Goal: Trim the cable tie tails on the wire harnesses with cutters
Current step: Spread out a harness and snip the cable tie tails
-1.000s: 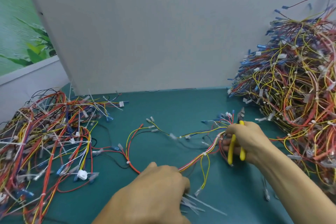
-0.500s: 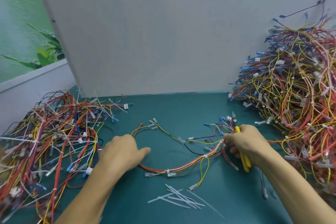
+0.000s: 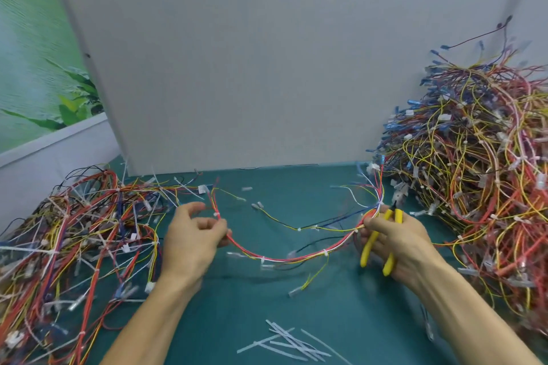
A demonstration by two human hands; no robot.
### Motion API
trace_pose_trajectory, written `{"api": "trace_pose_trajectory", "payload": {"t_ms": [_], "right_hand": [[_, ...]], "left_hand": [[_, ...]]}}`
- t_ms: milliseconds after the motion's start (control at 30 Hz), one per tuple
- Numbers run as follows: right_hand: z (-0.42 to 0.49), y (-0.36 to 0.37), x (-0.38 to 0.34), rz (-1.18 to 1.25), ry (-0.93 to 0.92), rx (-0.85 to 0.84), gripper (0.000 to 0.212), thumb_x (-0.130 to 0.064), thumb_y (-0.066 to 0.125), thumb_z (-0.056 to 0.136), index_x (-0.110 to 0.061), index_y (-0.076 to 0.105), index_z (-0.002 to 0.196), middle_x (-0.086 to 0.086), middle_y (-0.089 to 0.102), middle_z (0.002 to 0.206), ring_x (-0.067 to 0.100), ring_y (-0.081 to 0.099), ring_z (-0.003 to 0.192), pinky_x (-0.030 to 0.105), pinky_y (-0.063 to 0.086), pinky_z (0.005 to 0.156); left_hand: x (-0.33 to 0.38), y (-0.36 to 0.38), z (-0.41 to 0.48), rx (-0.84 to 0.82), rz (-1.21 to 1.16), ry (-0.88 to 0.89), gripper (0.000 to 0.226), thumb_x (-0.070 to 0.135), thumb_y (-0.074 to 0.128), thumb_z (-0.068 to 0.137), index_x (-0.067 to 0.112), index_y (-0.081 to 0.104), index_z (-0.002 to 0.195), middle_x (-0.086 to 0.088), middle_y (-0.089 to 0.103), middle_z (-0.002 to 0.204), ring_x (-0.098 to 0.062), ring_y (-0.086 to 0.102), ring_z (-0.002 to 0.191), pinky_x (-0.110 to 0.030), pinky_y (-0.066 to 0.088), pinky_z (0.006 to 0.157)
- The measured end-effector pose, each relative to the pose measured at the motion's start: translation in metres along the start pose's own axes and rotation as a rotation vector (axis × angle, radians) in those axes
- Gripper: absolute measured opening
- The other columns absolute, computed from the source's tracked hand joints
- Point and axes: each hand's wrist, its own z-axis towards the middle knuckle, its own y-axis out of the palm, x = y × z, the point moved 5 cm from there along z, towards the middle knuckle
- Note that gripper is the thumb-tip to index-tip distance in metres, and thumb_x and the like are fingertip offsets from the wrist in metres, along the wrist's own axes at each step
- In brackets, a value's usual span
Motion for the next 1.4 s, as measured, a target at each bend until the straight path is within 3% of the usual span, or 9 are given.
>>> {"api": "trace_pose_trajectory", "payload": {"t_ms": [100,200,300,367,433,567,733,967,1400], "right_hand": [[-0.006,0.008,-0.013,0.097,-0.093,-0.131,0.028,0.015,0.053,0.087,-0.008,0.062,0.099,0.008,0.061,0.065,0.021,0.061,0.056,0.031,0.056,0.055],[-0.011,0.013,-0.027,0.114,-0.179,-0.183,0.023,0.012,0.053,0.088,-0.009,0.062,0.095,0.011,0.06,0.071,0.024,0.061,0.065,0.037,0.057,0.067],[-0.011,0.013,-0.029,-0.009,-0.193,-0.131,0.013,0.003,0.053,0.093,-0.007,0.059,0.088,0.012,0.06,0.068,0.022,0.058,0.059,0.037,0.056,0.064],[-0.01,0.013,-0.021,-0.166,-0.163,-0.097,0.012,-0.002,0.053,0.095,-0.006,0.058,0.085,0.011,0.057,0.062,0.019,0.054,0.053,0.035,0.054,0.058],[-0.009,0.013,-0.015,-0.26,-0.133,-0.099,0.014,-0.003,0.054,0.095,-0.005,0.058,0.083,0.008,0.056,0.058,0.017,0.052,0.048,0.033,0.051,0.053],[-0.008,0.01,-0.019,-0.279,-0.159,-0.082,0.014,-0.004,0.052,0.096,-0.004,0.059,0.084,0.007,0.059,0.059,0.015,0.053,0.048,0.032,0.052,0.053],[-0.012,0.011,-0.02,-0.266,-0.186,-0.109,0.012,-0.005,0.052,0.096,-0.002,0.06,0.089,0.006,0.063,0.061,0.018,0.055,0.054,0.033,0.053,0.057],[-0.016,0.012,-0.027,-0.156,-0.291,-0.111,0.01,-0.006,0.056,0.095,-0.007,0.063,0.09,0.005,0.067,0.066,0.018,0.063,0.059,0.029,0.055,0.057],[-0.018,0.012,-0.028,-0.108,-0.327,-0.125,0.01,-0.004,0.055,0.095,-0.008,0.065,0.095,0.002,0.067,0.062,0.015,0.065,0.059,0.027,0.058,0.059]], "left_hand": [[0.012,0.0,0.0,0.006,-0.242,0.081,0.036,-0.007,0.06,0.087,0.014,0.055,0.116,0.003,0.064,0.063,-0.013,0.068,0.06,-0.023,0.057,0.059],[0.021,-0.002,0.0,0.018,-0.314,0.114,0.037,-0.007,0.057,0.089,0.019,0.059,0.115,0.003,0.059,0.067,-0.011,0.066,0.06,-0.024,0.056,0.056],[0.007,0.0,0.0,0.005,-0.242,-0.145,0.032,-0.009,0.05,0.089,0.013,0.061,0.11,-0.004,0.057,0.069,-0.015,0.061,0.05,-0.037,0.056,0.053],[-0.012,0.011,-0.01,-0.152,-0.165,-0.413,0.031,-0.014,0.044,0.086,0.003,0.058,0.109,-0.01,0.057,0.067,-0.017,0.054,0.045,-0.032,0.053,0.046],[-0.016,0.019,-0.02,-0.278,-0.14,-0.487,0.029,-0.017,0.043,0.085,0.0,0.058,0.104,-0.012,0.055,0.068,-0.018,0.051,0.044,-0.025,0.047,0.039],[0.004,0.027,-0.018,-0.427,-0.261,-0.174,0.036,-0.02,0.052,0.083,0.007,0.061,0.104,-0.008,0.063,0.079,-0.019,0.056,0.049,-0.03,0.054,0.05],[0.006,0.031,-0.02,-0.411,-0.04,0.091,0.05,-0.02,0.063,0.076,0.017,0.057,0.11,-0.005,0.07,0.083,-0.019,0.071,0.077,-0.018,0.053,0.072],[-0.003,0.025,-0.012,-0.154,-0.21,0.048,0.041,-0.018,0.066,0.075,0.015,0.06,0.098,-0.008,0.061,0.101,-0.022,0.073,0.081,-0.031,0.056,0.08],[-0.01,0.025,-0.009,-0.155,-0.32,-0.025,0.037,-0.015,0.067,0.077,0.013,0.06,0.099,-0.009,0.068,0.101,-0.026,0.073,0.085,-0.024,0.058,0.067]]}}
